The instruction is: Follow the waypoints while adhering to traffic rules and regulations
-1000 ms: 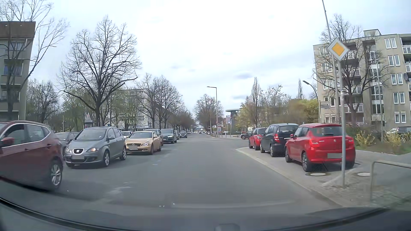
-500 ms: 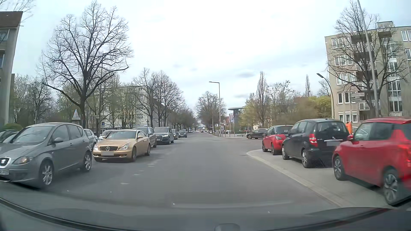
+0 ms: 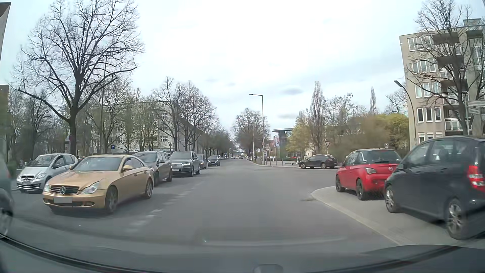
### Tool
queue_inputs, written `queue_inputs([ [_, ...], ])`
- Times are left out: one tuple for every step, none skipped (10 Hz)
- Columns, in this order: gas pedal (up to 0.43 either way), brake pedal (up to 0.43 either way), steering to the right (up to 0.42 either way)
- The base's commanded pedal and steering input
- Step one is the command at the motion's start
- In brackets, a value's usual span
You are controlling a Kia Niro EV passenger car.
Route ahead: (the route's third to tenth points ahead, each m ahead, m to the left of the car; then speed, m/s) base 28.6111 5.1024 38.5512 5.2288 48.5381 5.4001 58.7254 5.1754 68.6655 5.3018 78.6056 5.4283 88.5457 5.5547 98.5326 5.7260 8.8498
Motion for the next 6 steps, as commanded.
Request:
queue_inputs([
  [0.000,0.000,-0.007],
  [0.000,0.000,-0.006],
  [0.000,0.000,-0.004],
  [0.000,0.000,-0.004],
  [0.000,0.000,-0.004],
  [0.000,0.000,-0.003],
])
